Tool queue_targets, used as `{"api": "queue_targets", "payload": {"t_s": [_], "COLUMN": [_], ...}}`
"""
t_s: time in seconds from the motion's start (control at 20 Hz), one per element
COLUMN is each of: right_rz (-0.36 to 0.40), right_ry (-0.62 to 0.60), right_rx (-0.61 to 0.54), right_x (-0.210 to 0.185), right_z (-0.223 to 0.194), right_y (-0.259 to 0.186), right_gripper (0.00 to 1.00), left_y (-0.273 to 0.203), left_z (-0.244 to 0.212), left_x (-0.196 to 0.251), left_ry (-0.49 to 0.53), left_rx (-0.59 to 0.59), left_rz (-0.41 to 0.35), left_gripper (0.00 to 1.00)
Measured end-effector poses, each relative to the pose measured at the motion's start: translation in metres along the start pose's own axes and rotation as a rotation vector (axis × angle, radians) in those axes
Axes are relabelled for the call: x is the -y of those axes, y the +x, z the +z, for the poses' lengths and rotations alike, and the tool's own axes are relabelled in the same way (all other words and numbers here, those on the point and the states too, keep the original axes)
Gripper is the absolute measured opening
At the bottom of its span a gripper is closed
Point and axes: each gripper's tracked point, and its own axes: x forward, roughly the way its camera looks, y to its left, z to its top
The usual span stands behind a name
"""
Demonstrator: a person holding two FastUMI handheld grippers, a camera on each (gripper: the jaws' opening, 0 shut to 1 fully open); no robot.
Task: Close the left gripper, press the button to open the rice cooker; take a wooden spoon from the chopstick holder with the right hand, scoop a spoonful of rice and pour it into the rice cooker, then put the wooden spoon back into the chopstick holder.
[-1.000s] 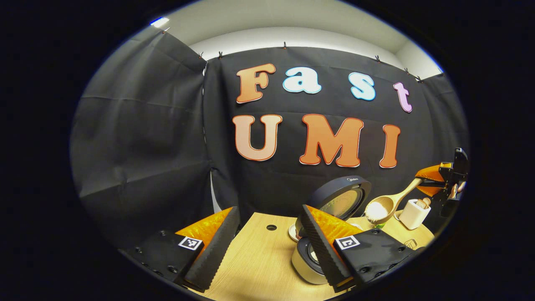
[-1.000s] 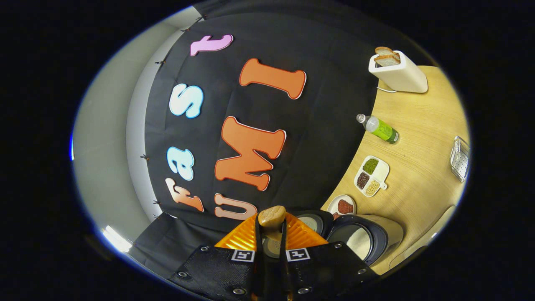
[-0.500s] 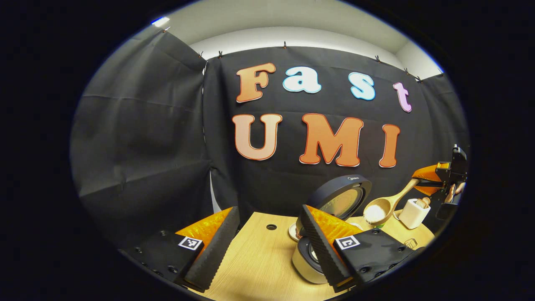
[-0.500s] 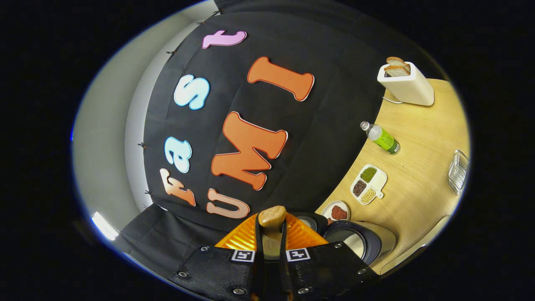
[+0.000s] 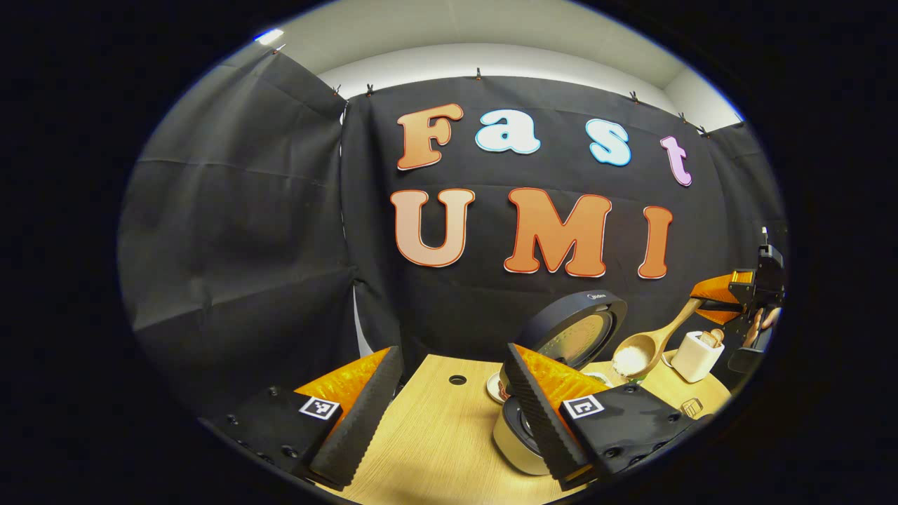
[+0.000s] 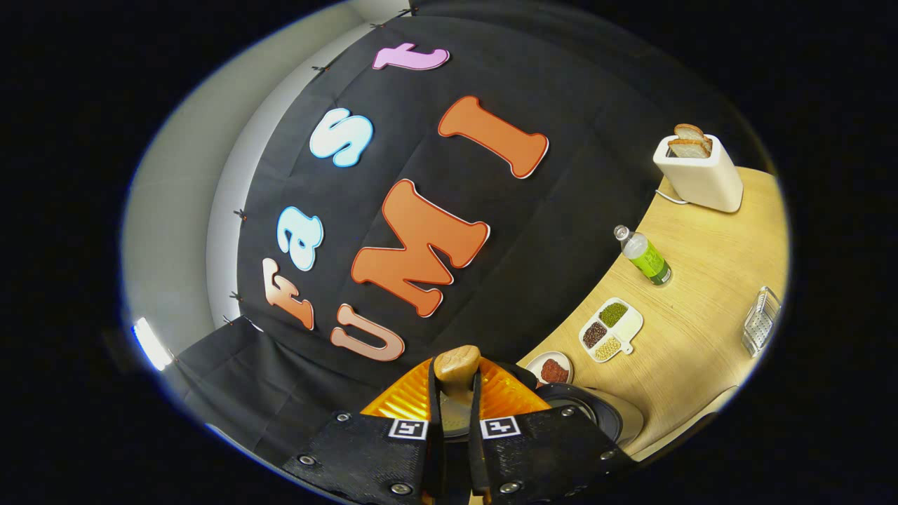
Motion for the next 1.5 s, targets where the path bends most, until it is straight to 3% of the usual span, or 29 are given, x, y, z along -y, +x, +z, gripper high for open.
{"api": "queue_targets", "payload": {"t_s": [1.5], "right_rz": [0.029], "right_ry": [-0.365], "right_rx": [0.012], "right_x": [-0.029], "right_z": [-0.021], "right_y": [0.003], "right_gripper": [0.13], "left_y": [-0.002], "left_z": [-0.003], "left_x": [-0.011], "left_ry": [-0.008], "left_rx": [-0.011], "left_rz": [0.015], "left_gripper": [0.98]}}
